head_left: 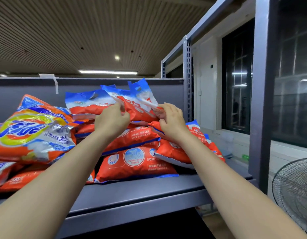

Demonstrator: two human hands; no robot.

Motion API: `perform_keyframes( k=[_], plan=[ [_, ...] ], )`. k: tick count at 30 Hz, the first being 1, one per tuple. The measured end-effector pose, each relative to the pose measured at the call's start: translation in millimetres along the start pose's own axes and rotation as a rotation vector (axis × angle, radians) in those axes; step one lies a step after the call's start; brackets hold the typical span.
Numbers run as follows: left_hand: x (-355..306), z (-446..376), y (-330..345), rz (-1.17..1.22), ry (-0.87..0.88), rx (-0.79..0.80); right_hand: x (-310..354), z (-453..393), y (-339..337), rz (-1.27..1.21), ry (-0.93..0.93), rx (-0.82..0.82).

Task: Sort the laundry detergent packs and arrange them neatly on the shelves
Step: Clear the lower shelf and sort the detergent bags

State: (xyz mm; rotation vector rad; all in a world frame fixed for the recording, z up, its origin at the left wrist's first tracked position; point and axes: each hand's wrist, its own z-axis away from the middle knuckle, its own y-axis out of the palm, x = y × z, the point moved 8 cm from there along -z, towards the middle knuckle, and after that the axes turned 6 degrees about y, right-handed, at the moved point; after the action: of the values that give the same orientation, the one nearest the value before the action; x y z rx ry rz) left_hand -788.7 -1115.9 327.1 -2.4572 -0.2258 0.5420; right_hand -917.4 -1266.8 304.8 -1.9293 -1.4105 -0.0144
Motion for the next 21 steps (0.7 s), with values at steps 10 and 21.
perform_keyframes(
  k=[10,21],
  plan=[
    [10,37,4,-0.052,-0.047,0.075,-8,0,16,0.044,0.004,0.210],
    [23,49,-19,-0.078,-0.034,0.024,-1,9,10,-0.044,0.055,0.112]
  ],
)
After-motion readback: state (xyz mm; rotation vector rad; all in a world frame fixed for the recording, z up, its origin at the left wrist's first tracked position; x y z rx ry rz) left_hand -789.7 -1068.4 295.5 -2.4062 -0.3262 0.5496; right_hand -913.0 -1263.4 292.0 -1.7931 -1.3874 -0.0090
